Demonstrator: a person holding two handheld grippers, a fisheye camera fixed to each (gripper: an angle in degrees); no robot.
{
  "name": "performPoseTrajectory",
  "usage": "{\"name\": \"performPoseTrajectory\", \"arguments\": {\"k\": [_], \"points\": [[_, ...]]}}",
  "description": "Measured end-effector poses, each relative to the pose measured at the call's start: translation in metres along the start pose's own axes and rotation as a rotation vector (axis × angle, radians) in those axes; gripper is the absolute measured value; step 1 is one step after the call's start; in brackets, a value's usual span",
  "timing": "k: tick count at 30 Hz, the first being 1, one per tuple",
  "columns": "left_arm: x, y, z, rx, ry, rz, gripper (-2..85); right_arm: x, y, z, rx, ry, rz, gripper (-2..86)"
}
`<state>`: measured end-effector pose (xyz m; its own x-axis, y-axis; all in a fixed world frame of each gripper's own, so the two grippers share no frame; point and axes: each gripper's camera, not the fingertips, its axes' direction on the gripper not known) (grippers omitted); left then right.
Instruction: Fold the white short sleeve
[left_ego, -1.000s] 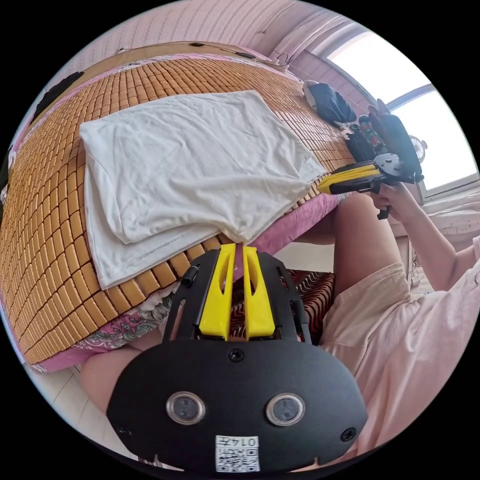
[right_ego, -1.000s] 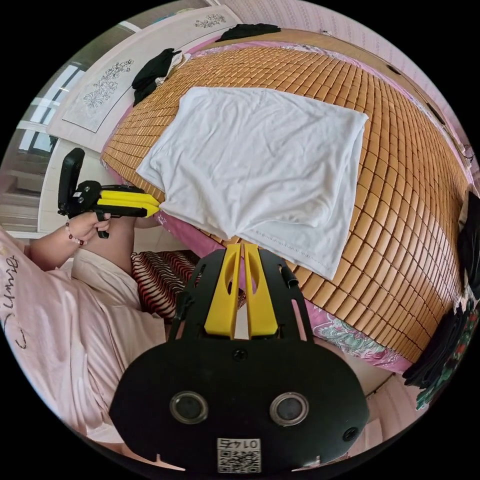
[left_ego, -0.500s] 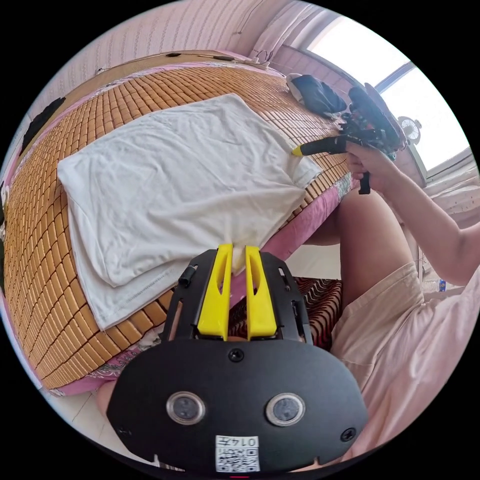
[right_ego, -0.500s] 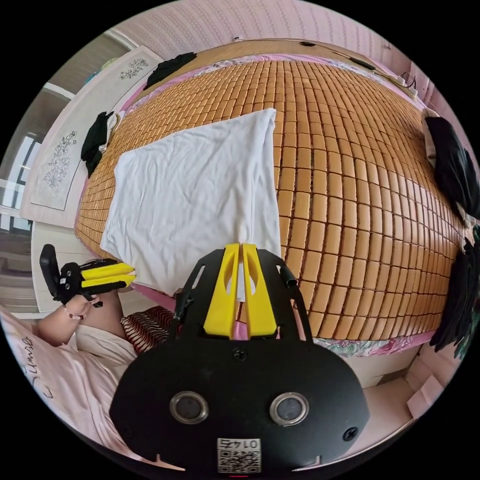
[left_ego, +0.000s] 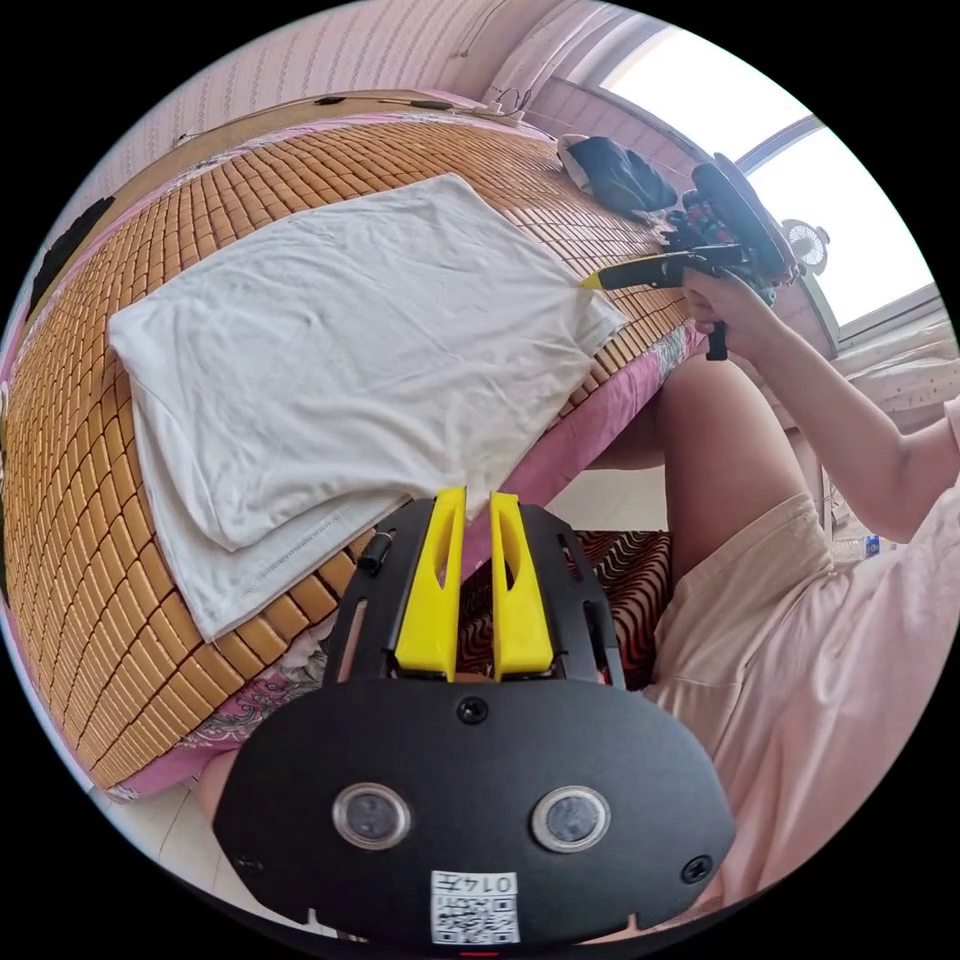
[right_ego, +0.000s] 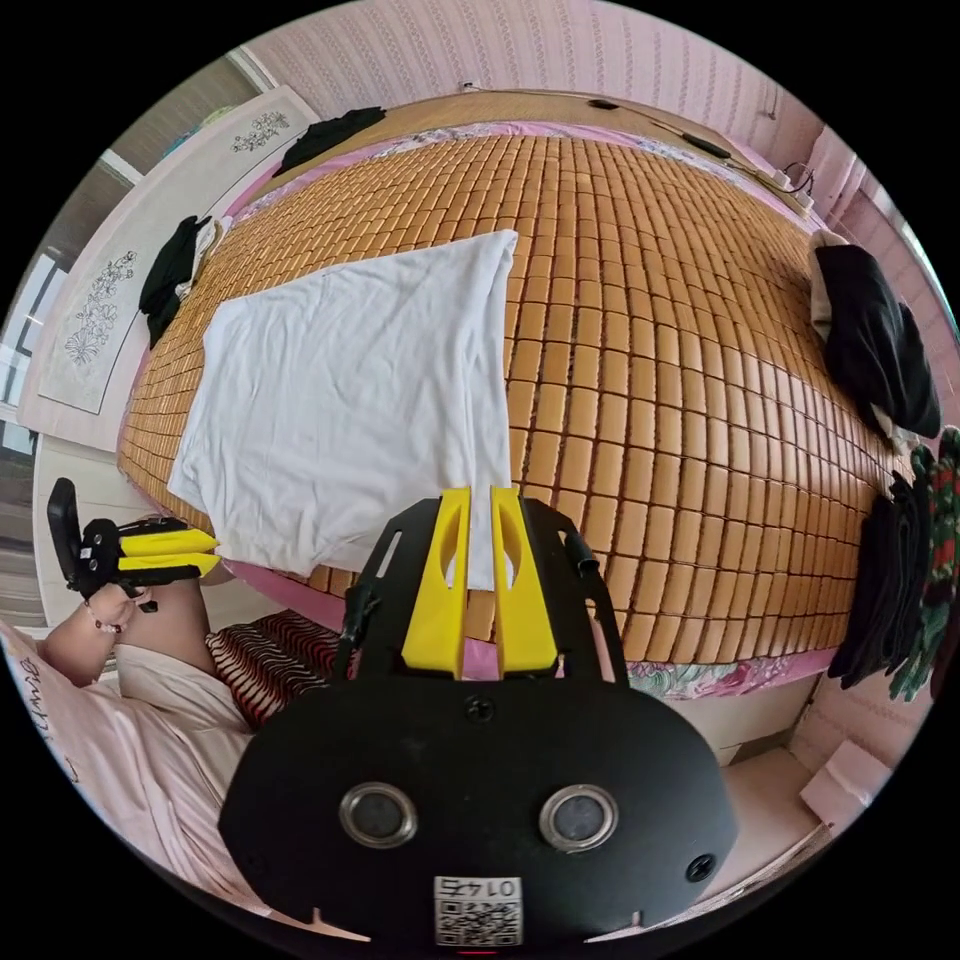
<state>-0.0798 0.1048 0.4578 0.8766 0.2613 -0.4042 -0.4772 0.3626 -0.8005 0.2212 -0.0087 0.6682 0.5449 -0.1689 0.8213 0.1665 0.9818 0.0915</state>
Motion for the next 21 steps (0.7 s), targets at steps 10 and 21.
{"name": "performPoseTrajectory", "arguments": {"k": [10,21], "points": [[0.034,-0.012,-0.021,0.137,-0.074,0.117,3.9,-0.11,-0.037,0.015,0.055,-0.124,-0.38,0.5],[0.049,-0.044,0.04,0.097,-0.083,0.196,1.6,-0.234,-0.157,0.139,-0.201,0.081,-0.591,-0.4]]}}
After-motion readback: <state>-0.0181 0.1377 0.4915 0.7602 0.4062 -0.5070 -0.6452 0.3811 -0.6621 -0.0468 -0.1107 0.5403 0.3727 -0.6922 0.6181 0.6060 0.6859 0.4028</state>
